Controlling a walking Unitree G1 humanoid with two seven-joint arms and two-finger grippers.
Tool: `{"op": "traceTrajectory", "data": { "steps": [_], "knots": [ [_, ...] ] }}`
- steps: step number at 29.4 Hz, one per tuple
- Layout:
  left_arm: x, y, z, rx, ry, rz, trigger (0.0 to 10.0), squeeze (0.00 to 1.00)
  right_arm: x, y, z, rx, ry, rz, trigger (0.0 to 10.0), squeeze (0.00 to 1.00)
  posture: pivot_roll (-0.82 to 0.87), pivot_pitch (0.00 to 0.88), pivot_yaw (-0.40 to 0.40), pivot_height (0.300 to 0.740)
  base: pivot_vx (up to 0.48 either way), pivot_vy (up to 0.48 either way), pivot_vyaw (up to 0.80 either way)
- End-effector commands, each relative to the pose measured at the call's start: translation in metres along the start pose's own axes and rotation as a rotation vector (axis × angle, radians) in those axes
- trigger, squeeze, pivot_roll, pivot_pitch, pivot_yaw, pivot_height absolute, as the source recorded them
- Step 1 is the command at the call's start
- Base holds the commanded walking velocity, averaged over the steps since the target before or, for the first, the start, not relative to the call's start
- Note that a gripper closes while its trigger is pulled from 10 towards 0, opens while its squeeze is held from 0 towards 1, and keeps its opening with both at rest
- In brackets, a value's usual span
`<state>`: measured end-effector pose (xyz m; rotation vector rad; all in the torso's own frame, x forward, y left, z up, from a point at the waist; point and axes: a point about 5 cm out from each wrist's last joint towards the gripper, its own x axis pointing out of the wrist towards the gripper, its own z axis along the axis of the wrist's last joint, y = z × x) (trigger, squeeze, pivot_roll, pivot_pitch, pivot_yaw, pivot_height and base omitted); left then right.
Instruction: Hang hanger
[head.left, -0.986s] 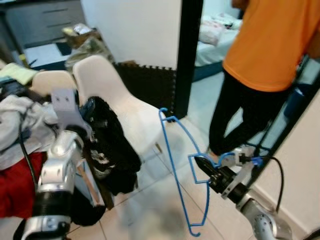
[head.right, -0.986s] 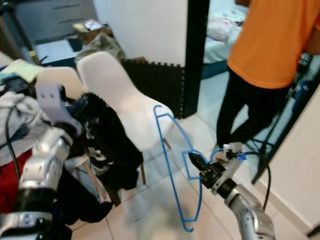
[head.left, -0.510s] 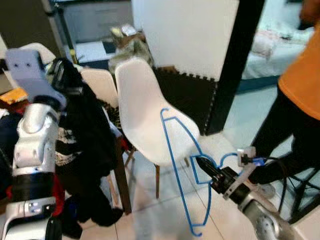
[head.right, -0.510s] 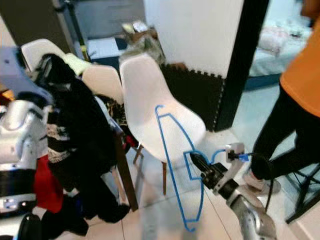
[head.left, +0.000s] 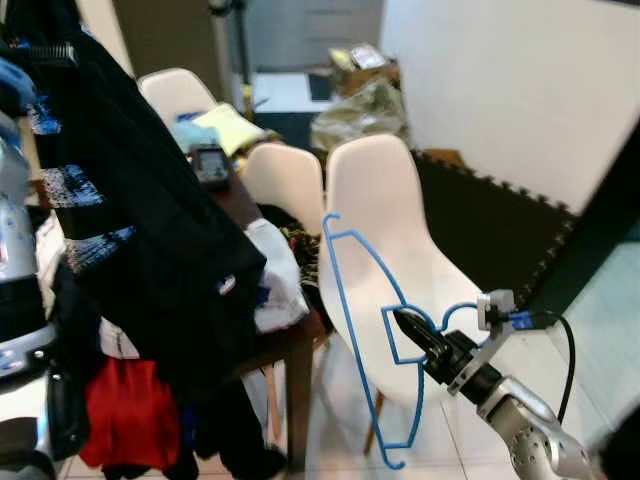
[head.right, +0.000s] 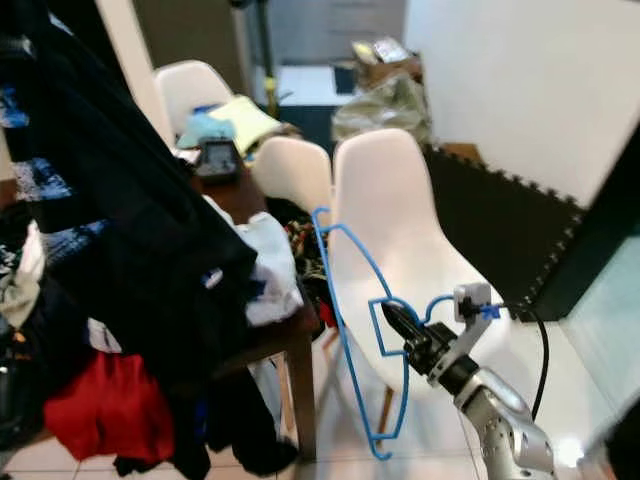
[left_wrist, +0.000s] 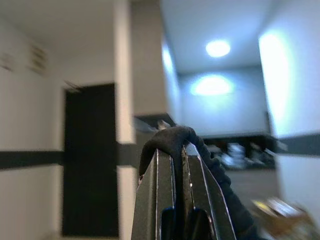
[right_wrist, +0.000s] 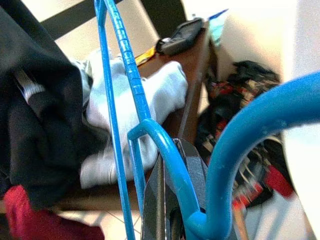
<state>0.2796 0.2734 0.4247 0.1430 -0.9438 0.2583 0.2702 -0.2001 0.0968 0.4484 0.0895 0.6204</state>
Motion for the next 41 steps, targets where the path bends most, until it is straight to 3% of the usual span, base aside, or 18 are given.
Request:
{"op": "traceTrajectory", "data": {
  "steps": [1, 4, 7, 10, 13, 15, 18, 21, 22, 23, 24, 27, 28, 31, 32, 34, 40, 41],
  "knots": [
    [0.006, 0.013, 0.029, 0.034, -0.094, 0.057, 10.0, 0.00, 0.003, 0.003, -0.001, 0.021, -0.004, 0.020, 10.0, 0.00, 0.13, 0.000, -0.009, 0.740, 0.480, 0.000, 0.79],
    [0.005, 0.018, 0.035, 0.047, -0.089, 0.123, 10.0, 0.00, 0.003, 0.002, -0.001, 0.021, 0.000, 0.022, 10.0, 0.00, 0.13, 0.000, -0.017, 0.740, 0.360, 0.000, 0.79],
    [-0.010, 0.031, 0.038, 0.123, -0.044, 0.273, 10.0, 0.00, 0.002, 0.001, -0.001, 0.025, 0.015, 0.025, 10.0, 0.00, 0.15, 0.000, -0.048, 0.740, 0.179, 0.000, 0.79],
    [-0.010, 0.031, 0.038, 0.123, -0.044, 0.273, 10.0, 0.00, 0.002, 0.001, -0.001, 0.025, 0.015, 0.025, 10.0, 0.00, 0.15, 0.000, -0.048, 0.740, 0.000, 0.000, 0.79],
    [-0.031, 0.046, 0.025, 0.126, 0.061, 0.347, 10.0, 0.00, 0.002, -0.001, -0.002, 0.034, 0.042, 0.036, 10.0, 0.00, 0.19, 0.000, -0.086, 0.740, 0.000, 0.000, 0.79],
    [-0.031, 0.046, 0.025, 0.126, 0.061, 0.347, 10.0, 0.00, 0.002, -0.001, -0.002, 0.034, 0.042, 0.036, 10.0, 0.00, 0.19, 0.000, -0.086, 0.740, 0.000, 0.000, 0.79],
    [-0.066, 0.057, -0.026, 0.169, 0.318, 0.362, 10.0, 0.00, 0.005, -0.001, -0.003, 0.042, 0.057, 0.045, 10.0, 0.00, 0.20, 0.000, -0.091, 0.740, 0.000, 0.000, 0.78],
    [-0.066, 0.057, -0.026, 0.169, 0.318, 0.362, 10.0, 0.00, 0.005, -0.001, -0.003, 0.042, 0.057, 0.045, 10.0, 0.00, 0.20, 0.000, -0.091, 0.740, 0.000, 0.000, 0.78],
    [-0.085, 0.063, -0.049, 0.126, 0.436, 0.405, 10.0, 0.00, 0.005, -0.001, -0.003, 0.042, 0.058, 0.046, 10.0, 0.00, 0.20, 0.000, -0.090, 0.740, 0.000, 0.000, 0.78],
    [-0.085, 0.063, -0.049, 0.126, 0.436, 0.405, 10.0, 0.00, 0.005, -0.001, -0.003, 0.042, 0.058, 0.046, 10.0, 0.00, 0.20, 0.000, -0.090, 0.740, 0.000, 0.000, 0.78],
    [-0.104, 0.066, -0.069, 0.081, 0.539, 0.447, 10.0, 0.00, 0.005, -0.001, -0.003, 0.043, 0.059, 0.047, 10.0, 0.00, 0.19, 0.000, -0.084, 0.740, 0.000, 0.000, 0.78],
    [-0.104, 0.066, -0.069, 0.081, 0.539, 0.447, 10.0, 0.00, 0.005, -0.001, -0.003, 0.043, 0.059, 0.047, 10.0, 0.00, 0.19, 0.000, -0.084, 0.740, 0.000, 0.000, 0.78],
    [-0.126, 0.070, -0.089, 0.055, 0.646, 0.484, 10.0, 0.00, 0.004, -0.001, -0.002, 0.044, 0.058, 0.045, 10.0, 0.00, 0.19, 0.000, -0.086, 0.740, 0.000, 0.000, 0.79],
    [-0.126, 0.070, -0.089, 0.055, 0.646, 0.484, 10.0, 0.00, 0.004, -0.001, -0.002, 0.044, 0.058, 0.045, 10.0, 0.00, 0.19, 0.000, -0.086, 0.740, 0.000, 0.000, 0.79],
    [-0.145, 0.074, -0.106, 0.025, 0.736, 0.530, 10.0, 0.00, 0.003, -0.002, -0.002, 0.044, 0.058, 0.042, 10.0, 0.00, 0.18, 0.000, -0.086, 0.740, 0.000, 0.000, 0.79],
    [-0.152, 0.077, -0.114, 0.013, 0.770, 0.550, 10.0, 0.00, 0.002, -0.003, -0.001, 0.044, 0.058, 0.038, 10.0, 0.00, 0.18, 0.000, -0.085, 0.740, 0.000, 0.000, 0.78],
    [-0.141, 0.080, -0.114, -0.012, 0.743, 0.554, 10.0, 0.00, 0.001, -0.004, 0.000, 0.045, 0.059, 0.033, 10.0, 0.00, 0.17, 0.000, -0.082, 0.740, 0.000, 0.000, 0.78],
    [-0.130, 0.081, -0.111, -0.014, 0.711, 0.536, 10.0, 0.00, 0.001, -0.005, -0.001, 0.049, 0.065, 0.018, 10.0, 0.00, 0.16, 0.000, -0.080, 0.740, 0.000, 0.000, 0.00]
  ]
}}
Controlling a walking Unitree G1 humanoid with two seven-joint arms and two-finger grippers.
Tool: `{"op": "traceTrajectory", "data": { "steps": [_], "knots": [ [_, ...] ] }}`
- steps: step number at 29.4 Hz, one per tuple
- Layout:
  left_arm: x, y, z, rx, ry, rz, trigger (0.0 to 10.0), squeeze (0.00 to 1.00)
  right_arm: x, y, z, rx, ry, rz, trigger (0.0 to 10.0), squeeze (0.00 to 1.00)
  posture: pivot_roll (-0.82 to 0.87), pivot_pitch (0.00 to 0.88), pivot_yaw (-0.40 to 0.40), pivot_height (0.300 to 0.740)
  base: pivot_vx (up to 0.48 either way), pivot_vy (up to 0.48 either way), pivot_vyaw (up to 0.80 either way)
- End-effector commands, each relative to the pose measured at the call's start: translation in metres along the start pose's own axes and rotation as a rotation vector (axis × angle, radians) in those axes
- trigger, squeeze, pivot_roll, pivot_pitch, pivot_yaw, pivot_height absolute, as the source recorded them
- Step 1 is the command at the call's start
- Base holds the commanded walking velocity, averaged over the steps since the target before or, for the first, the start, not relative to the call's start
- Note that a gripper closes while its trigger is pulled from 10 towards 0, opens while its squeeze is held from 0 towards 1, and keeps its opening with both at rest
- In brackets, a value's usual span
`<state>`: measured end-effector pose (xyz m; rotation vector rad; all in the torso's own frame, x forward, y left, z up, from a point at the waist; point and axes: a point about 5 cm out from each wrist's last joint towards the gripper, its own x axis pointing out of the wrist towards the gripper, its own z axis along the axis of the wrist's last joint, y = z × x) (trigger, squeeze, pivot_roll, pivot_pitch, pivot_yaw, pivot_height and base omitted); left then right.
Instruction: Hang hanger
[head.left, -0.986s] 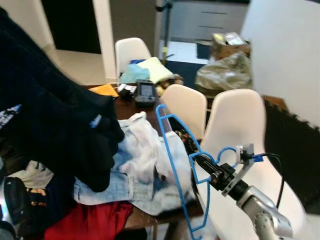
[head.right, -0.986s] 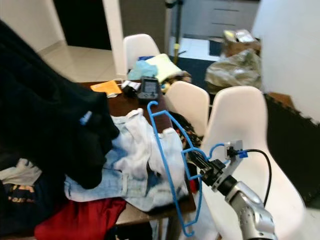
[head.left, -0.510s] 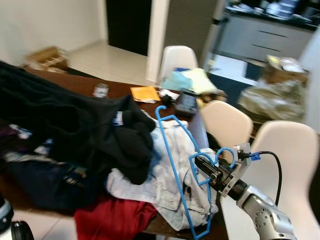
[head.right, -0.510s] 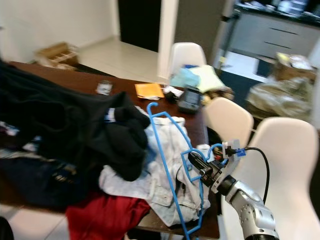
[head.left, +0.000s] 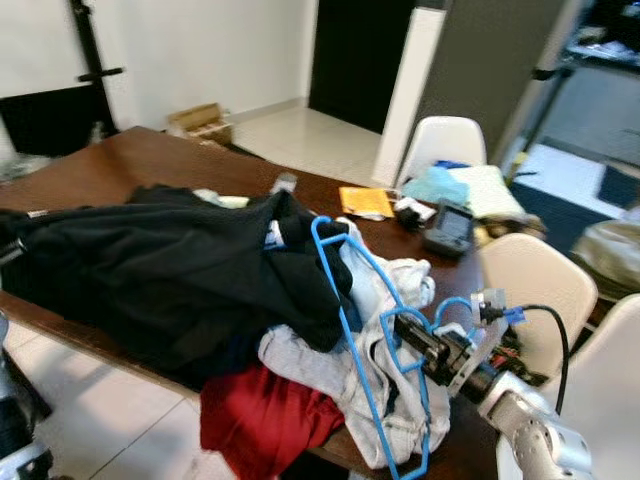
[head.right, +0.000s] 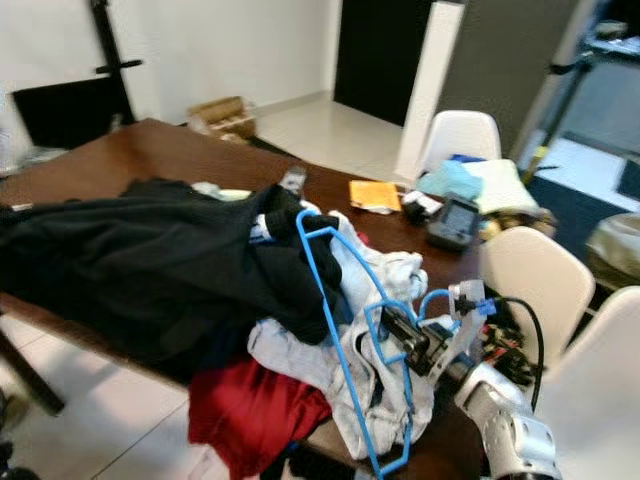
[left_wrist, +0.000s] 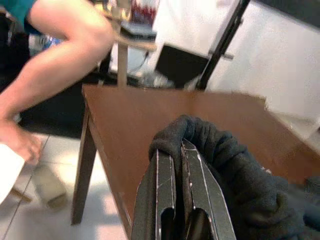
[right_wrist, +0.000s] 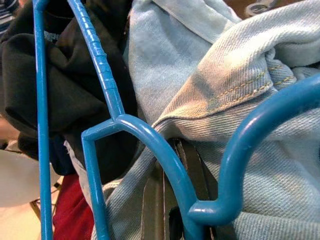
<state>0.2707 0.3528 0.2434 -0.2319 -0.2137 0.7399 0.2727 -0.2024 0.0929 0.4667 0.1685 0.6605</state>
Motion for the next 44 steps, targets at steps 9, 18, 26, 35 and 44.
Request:
{"op": "traceTrajectory", "data": {
  "steps": [9, 18, 26, 35, 44],
  "knots": [
    [0.020, -0.015, 0.062, -0.022, -0.194, -0.112, 10.0, 0.00, 0.001, -0.006, -0.001, 0.055, -0.009, -0.071, 10.0, 0.00, 0.16, 0.000, -0.088, 0.740, 0.000, 0.000, 0.00],
    [0.039, 0.000, 0.124, -0.001, -0.366, -0.035, 10.0, 0.00, 0.003, -0.007, 0.001, 0.058, -0.007, -0.072, 10.0, 0.00, 0.15, 0.000, -0.080, 0.740, 0.000, 0.000, -0.53],
    [0.063, 0.033, 0.122, 0.178, -0.332, 0.151, 10.0, 0.00, 0.002, -0.007, 0.006, 0.062, -0.023, -0.081, 10.0, 0.00, 0.14, 0.000, -0.078, 0.740, 0.000, 0.000, -0.10],
    [0.076, 0.006, 0.064, 0.224, -0.167, -0.034, 10.0, 0.00, -0.001, -0.006, 0.006, 0.055, -0.024, -0.094, 10.0, 0.00, 0.11, 0.000, -0.069, 0.740, 0.000, 0.000, 0.00],
    [0.064, -0.052, 0.016, 0.497, -0.122, -0.338, 10.0, 0.11, -0.002, -0.004, 0.004, 0.051, -0.017, -0.096, 10.0, 0.00, 0.11, 0.000, -0.073, 0.740, 0.000, 0.000, 0.00]
  ]
}}
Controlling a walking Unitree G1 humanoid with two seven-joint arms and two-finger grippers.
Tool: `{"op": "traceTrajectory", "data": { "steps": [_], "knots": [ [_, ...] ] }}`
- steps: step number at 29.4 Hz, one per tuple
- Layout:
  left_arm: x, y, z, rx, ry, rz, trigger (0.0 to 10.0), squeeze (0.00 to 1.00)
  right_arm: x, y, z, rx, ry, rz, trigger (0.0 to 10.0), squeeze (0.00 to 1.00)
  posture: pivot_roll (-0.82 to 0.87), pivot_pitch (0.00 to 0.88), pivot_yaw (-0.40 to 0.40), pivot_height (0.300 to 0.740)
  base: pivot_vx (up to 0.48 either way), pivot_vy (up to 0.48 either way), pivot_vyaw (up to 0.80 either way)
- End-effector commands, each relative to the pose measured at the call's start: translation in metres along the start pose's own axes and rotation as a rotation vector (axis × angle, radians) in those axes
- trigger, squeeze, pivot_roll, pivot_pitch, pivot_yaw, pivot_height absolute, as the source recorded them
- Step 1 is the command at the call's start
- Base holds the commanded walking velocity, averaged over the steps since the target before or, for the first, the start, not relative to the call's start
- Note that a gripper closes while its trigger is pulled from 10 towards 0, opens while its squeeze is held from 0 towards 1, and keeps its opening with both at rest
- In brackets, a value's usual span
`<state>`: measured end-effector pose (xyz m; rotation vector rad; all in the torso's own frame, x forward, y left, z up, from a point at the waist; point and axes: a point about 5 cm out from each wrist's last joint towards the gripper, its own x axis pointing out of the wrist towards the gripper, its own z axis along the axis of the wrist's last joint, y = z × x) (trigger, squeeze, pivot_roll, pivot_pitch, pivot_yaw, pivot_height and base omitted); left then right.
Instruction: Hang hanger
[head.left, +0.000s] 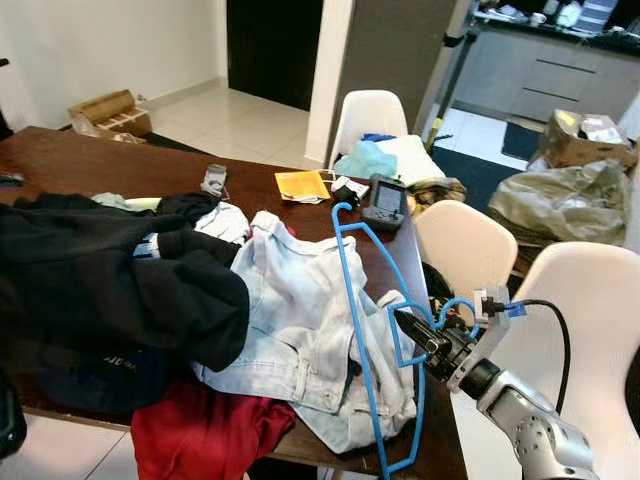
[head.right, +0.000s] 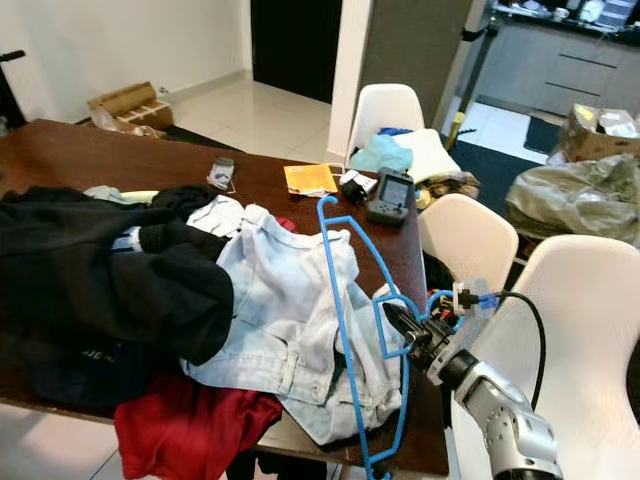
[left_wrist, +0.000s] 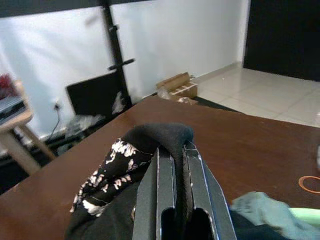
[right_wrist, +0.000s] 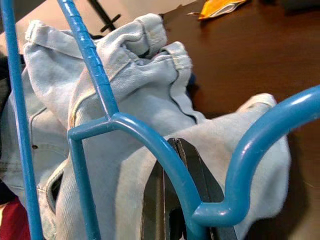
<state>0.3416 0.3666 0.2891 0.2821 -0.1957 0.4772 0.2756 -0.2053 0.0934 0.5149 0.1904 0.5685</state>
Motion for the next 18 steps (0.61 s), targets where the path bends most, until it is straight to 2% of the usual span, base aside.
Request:
{"op": "traceTrajectory", "data": {
  "steps": [1, 2, 3, 10, 12, 13, 14, 15, 16, 17, 18],
  "knots": [
    [-0.001, -0.012, -0.010, 0.063, 0.004, -0.049, 10.0, 0.75, -0.002, 0.000, 0.001, -0.003, 0.002, -0.009, 10.0, 0.00, 0.11, 0.000, -0.073, 0.740, 0.000, 0.000, 0.00],
    [-0.001, -0.012, -0.010, 0.063, 0.004, -0.049, 10.0, 0.75, -0.002, 0.000, 0.001, -0.003, 0.002, -0.009, 10.0, 0.00, 0.11, 0.000, -0.073, 0.740, 0.000, 0.000, 0.00],
    [0.000, -0.013, -0.005, 0.079, -0.026, -0.069, 10.0, 1.00, -0.002, 0.000, 0.002, -0.001, 0.004, -0.008, 10.0, 0.00, 0.12, 0.000, -0.074, 0.740, 0.000, 0.000, 0.00],
    [0.000, -0.013, -0.005, 0.079, -0.026, -0.069, 10.0, 1.00, -0.002, 0.000, 0.002, -0.001, 0.004, -0.008, 10.0, 0.00, 0.12, 0.000, -0.074, 0.740, 0.000, 0.000, 0.00],
    [0.001, -0.015, 0.001, 0.077, -0.057, -0.094, 10.0, 1.00, -0.002, 0.000, 0.002, 0.000, 0.006, -0.008, 10.0, 0.00, 0.12, 0.000, -0.075, 0.740, 0.000, 0.000, 0.00],
    [-0.003, -0.047, 0.025, 0.029, -0.156, -0.284, 10.0, 1.00, -0.001, -0.001, 0.002, 0.004, 0.009, -0.010, 10.0, 0.00, 0.13, 0.000, -0.078, 0.740, 0.000, 0.000, 0.00],
    [-0.003, -0.047, 0.025, 0.029, -0.156, -0.284, 10.0, 1.00, -0.001, -0.001, 0.002, 0.004, 0.009, -0.010, 10.0, 0.00, 0.13, 0.000, -0.078, 0.740, 0.000, 0.000, 0.00],
    [-0.011, -0.072, 0.038, 0.027, -0.216, -0.439, 10.0, 1.00, 0.000, -0.002, 0.002, 0.007, 0.010, -0.012, 10.0, 0.00, 0.13, 0.000, -0.076, 0.740, 0.000, 0.000, 0.00],
    [-0.019, -0.092, 0.036, 0.094, -0.227, -0.546, 10.0, 1.00, 0.000, -0.002, 0.003, 0.010, 0.011, -0.014, 10.0, 0.00, 0.13, 0.000, -0.075, 0.740, 0.000, 0.000, 0.00],
    [-0.019, -0.092, 0.036, 0.094, -0.227, -0.546, 10.0, 1.00, 0.000, -0.002, 0.003, 0.010, 0.011, -0.014, 10.0, 0.00, 0.13, 0.000, -0.075, 0.740, 0.000, 0.000, 0.00],
    [-0.026, -0.106, 0.020, 0.208, -0.179, -0.636, 10.0, 1.00, 0.000, -0.002, 0.003, 0.012, 0.010, -0.016, 10.0, 0.00, 0.13, 0.000, -0.072, 0.740, 0.000, 0.000, 0.00]
  ]
}}
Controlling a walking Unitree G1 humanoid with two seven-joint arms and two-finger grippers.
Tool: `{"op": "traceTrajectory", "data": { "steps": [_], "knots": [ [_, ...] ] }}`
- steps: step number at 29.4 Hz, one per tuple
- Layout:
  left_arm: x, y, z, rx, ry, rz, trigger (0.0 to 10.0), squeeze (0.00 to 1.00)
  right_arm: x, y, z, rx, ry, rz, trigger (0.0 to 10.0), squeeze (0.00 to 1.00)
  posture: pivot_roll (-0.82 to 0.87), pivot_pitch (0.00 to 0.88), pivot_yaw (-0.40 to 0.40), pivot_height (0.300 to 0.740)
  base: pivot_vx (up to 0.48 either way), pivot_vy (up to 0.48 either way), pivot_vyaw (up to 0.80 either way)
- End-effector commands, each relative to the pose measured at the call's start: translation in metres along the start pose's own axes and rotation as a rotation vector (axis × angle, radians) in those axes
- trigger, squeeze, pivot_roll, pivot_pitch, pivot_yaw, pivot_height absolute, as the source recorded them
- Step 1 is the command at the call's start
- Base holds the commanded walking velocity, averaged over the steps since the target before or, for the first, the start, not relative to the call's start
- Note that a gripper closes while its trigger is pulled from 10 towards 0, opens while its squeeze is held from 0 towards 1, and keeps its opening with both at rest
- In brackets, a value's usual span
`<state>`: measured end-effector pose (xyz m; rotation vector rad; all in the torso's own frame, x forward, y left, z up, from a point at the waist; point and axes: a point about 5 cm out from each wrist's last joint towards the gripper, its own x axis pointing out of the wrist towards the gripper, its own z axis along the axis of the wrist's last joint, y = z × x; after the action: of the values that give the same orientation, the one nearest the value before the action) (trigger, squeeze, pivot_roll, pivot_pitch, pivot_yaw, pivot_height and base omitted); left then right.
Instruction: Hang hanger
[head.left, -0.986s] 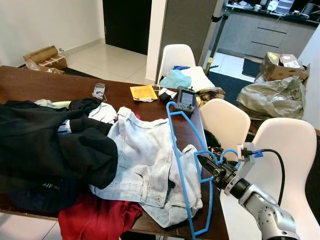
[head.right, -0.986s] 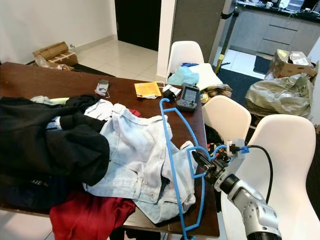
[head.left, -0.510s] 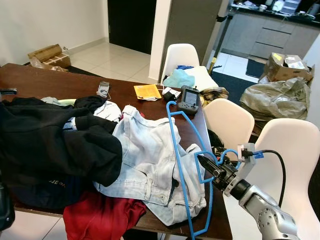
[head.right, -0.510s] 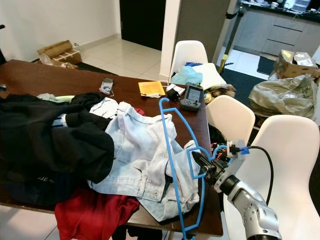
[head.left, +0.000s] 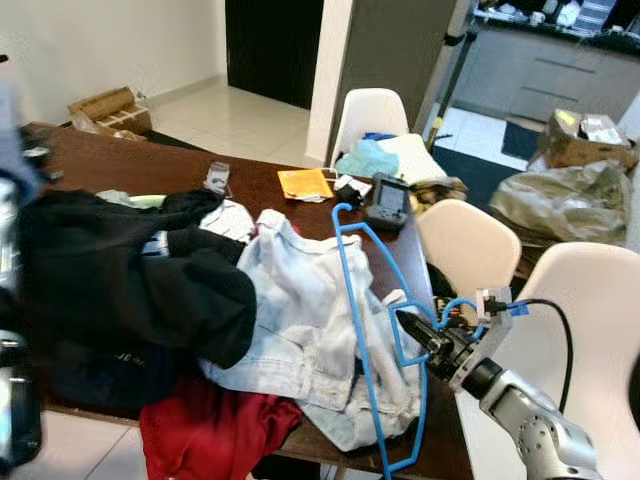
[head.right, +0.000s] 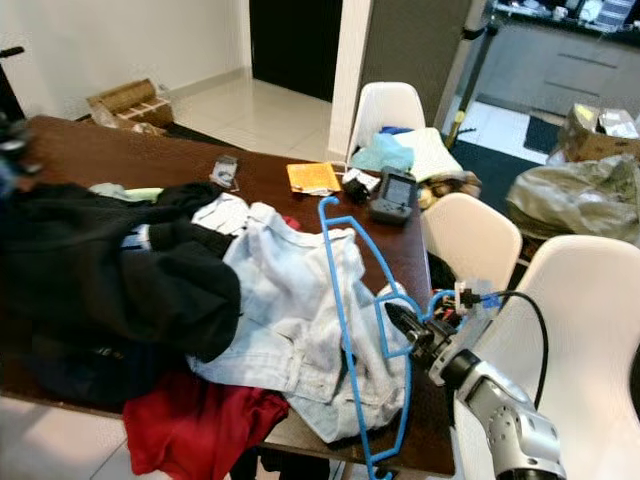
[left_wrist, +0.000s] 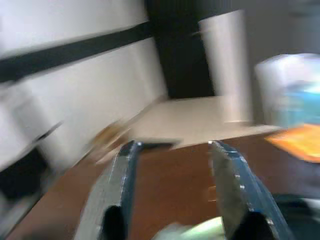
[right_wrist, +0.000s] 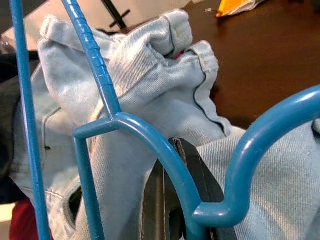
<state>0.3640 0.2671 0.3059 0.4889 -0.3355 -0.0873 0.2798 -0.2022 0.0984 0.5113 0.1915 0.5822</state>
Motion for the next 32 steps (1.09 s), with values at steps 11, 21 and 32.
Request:
{"op": "traceTrajectory", "data": {
  "steps": [11, 21, 32],
  "knots": [
    [-0.040, -0.044, -0.012, -0.046, 0.147, -0.545, 10.0, 0.00, -0.004, -0.004, 0.000, 0.023, -0.010, -0.027, 10.0, 0.00, 0.13, 0.000, -0.067, 0.740, 0.000, 0.000, 0.00],
    [-0.044, -0.040, 0.064, -0.465, -0.262, -0.591, 10.0, 0.00, 0.001, 0.006, 0.065, -0.233, -0.205, -0.126, 10.0, 0.00, 0.13, 0.000, -0.049, 0.740, 0.000, 0.000, 0.00],
    [-0.046, -0.076, 0.059, -0.942, -0.309, -0.737, 10.0, 0.00, 0.009, 0.060, 0.153, -0.518, -0.405, -0.048, 10.0, 0.00, 0.12, 0.000, -0.036, 0.740, 0.000, 0.000, 0.00]
  ]
}}
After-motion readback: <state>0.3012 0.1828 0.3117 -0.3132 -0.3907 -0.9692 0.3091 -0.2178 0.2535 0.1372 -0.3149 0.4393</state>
